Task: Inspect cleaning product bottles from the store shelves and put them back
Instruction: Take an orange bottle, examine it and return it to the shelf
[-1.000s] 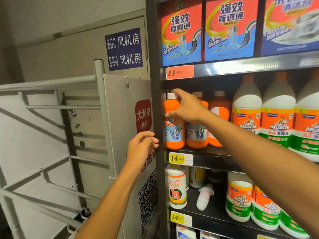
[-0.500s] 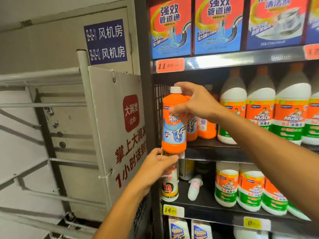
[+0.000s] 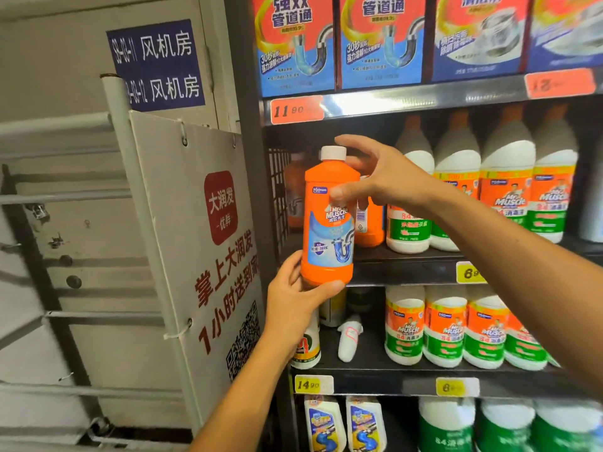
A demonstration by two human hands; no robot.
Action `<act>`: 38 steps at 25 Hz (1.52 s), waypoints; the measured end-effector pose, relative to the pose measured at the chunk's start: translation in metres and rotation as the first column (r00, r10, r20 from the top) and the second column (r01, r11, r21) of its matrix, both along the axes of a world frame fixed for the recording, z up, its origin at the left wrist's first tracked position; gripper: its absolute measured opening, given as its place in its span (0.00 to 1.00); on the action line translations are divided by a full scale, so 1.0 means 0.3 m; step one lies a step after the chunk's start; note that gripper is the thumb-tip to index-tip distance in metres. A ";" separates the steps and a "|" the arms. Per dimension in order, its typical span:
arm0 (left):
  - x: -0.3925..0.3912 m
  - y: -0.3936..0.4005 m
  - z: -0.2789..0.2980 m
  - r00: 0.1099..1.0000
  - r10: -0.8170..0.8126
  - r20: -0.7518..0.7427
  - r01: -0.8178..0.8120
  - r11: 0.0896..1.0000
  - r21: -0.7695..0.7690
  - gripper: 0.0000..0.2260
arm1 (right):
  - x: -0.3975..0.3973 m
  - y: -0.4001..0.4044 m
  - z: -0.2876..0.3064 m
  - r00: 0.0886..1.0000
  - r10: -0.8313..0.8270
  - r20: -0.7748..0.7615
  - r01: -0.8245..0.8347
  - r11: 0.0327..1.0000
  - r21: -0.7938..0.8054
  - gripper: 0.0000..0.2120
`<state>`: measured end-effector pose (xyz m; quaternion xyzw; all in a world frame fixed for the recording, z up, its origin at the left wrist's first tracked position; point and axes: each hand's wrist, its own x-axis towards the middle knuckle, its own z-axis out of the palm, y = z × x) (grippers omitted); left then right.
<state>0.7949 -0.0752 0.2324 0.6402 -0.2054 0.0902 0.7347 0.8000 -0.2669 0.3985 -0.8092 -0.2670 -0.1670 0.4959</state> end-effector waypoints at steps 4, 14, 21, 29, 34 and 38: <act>-0.007 0.007 0.001 0.999 -0.018 0.026 0.019 0.999 -0.032 0.29 | -0.027 0.007 0.000 0.999 -0.004 0.041 0.004 1.000 -0.011 0.32; -0.058 0.043 0.017 0.993 -0.115 0.040 0.117 0.991 -0.057 0.37 | -0.065 0.056 -0.014 0.993 -0.054 0.103 0.046 0.995 0.084 0.17; -0.091 0.034 0.020 0.987 -0.030 0.160 0.047 0.994 -0.103 0.33 | -0.105 0.061 -0.008 0.986 0.043 0.162 -0.077 0.974 0.211 0.17; -0.161 -0.050 0.054 0.927 0.139 0.348 -0.111 0.989 -0.098 0.30 | -0.132 -0.016 0.011 0.972 0.151 0.181 -0.200 0.934 0.295 0.26; -0.180 -0.105 0.061 0.902 0.193 0.385 -0.175 0.981 -0.084 0.32 | -0.134 -0.074 0.013 0.964 0.173 0.203 -0.234 0.914 0.332 0.31; -0.178 -0.141 0.060 0.955 0.094 0.280 -0.066 0.992 -0.108 0.35 | -0.151 -0.101 0.014 0.965 0.153 0.213 -0.214 0.928 0.304 0.35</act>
